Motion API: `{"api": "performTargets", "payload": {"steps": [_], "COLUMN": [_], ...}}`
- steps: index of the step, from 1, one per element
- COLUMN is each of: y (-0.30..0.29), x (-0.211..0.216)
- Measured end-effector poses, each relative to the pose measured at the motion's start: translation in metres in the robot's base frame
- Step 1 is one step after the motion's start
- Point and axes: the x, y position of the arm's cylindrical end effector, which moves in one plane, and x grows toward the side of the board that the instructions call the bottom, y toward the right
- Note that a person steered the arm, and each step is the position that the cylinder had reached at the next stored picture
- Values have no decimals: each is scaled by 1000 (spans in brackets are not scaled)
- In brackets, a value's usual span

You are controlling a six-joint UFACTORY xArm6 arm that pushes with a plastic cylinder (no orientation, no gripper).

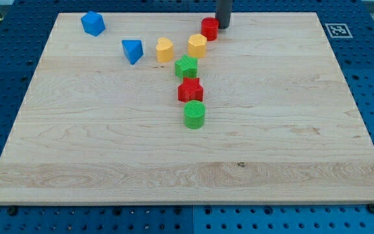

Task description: Move the red circle above the yellow heart

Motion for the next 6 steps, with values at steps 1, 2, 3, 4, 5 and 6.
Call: {"api": "performTargets", "payload": {"steps": [1,2,3,4,5,6], "y": [34,33,2,-32,-65,-88], "x": [23,40,31,13,7,5]}}
